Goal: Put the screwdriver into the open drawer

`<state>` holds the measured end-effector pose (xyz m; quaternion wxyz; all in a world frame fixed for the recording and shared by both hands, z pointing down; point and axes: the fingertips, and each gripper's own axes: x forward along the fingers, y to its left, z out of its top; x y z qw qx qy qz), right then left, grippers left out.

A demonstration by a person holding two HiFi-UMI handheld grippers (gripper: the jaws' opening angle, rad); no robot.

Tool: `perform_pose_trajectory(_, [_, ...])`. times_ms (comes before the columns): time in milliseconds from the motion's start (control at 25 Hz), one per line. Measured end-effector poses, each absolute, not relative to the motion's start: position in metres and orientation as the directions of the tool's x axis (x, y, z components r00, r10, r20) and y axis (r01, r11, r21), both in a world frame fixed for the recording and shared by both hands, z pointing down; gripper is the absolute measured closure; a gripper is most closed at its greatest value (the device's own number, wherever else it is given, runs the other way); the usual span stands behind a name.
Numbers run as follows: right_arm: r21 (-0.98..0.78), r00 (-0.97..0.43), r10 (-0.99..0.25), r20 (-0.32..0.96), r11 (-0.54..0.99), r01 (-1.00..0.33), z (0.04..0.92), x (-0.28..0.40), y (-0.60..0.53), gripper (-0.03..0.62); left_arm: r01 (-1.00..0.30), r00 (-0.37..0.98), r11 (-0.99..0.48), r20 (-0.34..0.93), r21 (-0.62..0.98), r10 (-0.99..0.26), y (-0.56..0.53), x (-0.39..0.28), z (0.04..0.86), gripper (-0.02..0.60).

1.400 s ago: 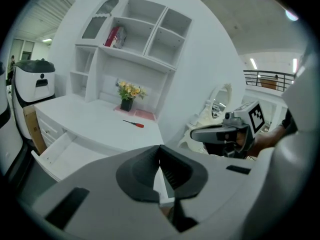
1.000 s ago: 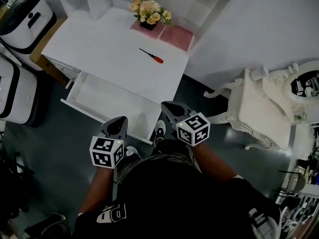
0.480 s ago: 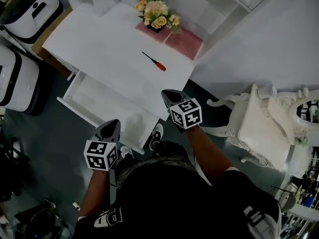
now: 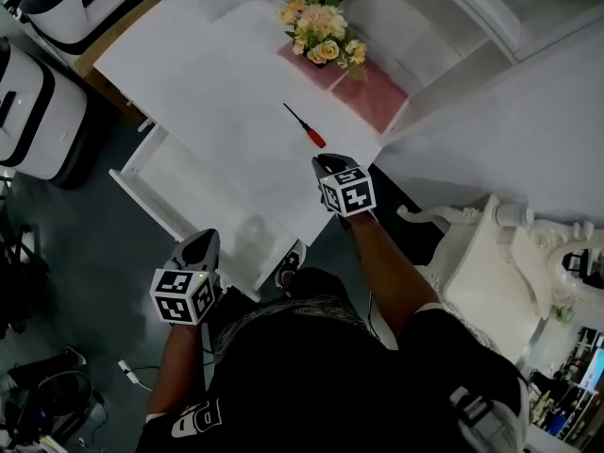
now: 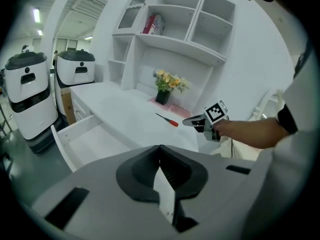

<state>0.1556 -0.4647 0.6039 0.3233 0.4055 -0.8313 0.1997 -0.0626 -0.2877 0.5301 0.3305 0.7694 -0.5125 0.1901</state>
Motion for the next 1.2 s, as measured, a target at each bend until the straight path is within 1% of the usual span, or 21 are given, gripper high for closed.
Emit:
perform_pose_trajectory(280, [0.020,-0.438,-0.559,0.704,0.633,-0.774,0.615,0.151,-0.514,0.523,-0.939,0.331,-0.168,0.658,0.300,-0.676,-0.284,-0.073,0.533,0.566])
perform_pose_trajectory(400, [0.075,-0.418,-0.555,0.719,0.660,-0.747,0.624,0.149,-0.528,0.509,-0.945,0.314,-0.153,0.664,0.290,-0.679,-0.283,-0.074,0.534,0.566])
perform_pose_trajectory(760, [0.169,-0.366,-0.516,0.775,0.726,-0.666,0.647,0.144,-0.547,0.473,-0.948,0.300,-0.137,0.669,0.286,-0.680,-0.282,-0.069,0.529,0.566])
perform_pose_trajectory(840, [0.162,-0.359,-0.501,0.788,0.730,-0.664,0.655,0.145,-0.551,0.468,-0.949,0.296,-0.131,0.669,0.286,-0.682,-0.281,-0.070,0.529,0.566])
perform_pose_trajectory(1000, [0.092,-0.363,-0.467,0.806,0.706,-0.703,0.672,0.150,-0.555,0.462,-0.948,0.293,-0.120,0.667,0.293,-0.685,-0.279,-0.070,0.529,0.566])
perform_pose_trajectory(1200, [0.058,-0.354,-0.448,0.821,0.682,-0.729,0.677,0.153,-0.552,0.464,-0.948,0.290,-0.110,0.665,0.299,-0.688,-0.274,-0.076,0.529,0.566])
